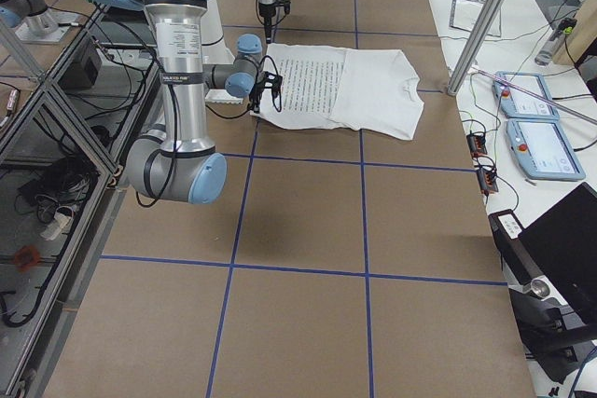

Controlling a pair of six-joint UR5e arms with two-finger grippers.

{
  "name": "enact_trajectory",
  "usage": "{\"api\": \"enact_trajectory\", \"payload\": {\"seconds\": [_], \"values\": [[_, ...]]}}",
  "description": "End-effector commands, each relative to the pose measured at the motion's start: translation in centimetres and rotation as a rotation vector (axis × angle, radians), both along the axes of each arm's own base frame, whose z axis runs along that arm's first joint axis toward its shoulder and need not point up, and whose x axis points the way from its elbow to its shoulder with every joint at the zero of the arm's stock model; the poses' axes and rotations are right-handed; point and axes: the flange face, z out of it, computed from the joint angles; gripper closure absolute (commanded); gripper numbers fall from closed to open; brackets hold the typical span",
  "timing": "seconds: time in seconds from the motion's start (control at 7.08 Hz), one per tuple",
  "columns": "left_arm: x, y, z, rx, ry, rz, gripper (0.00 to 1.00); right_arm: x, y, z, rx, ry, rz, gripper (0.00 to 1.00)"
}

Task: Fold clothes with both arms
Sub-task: 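Adjust both grippers along the hem edge and grasp the hem corners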

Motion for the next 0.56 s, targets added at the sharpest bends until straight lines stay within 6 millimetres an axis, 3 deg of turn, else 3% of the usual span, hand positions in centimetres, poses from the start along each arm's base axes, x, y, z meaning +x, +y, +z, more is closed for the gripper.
{"api": "enact_trajectory", "payload": {"seconds": [0.0,0.42], "values": [[0.8,0.29,0.44,-0.002,-0.013,0.007,0.15,0.31,-0.51,-0.3,0.001,-0.007,0.01,1.0],[0.8,-0.23,1.04,0.015,-0.03,0.007,0.17,0.69,-1.15,-0.37,-0.003,-0.009,0.021,1.0]]}}
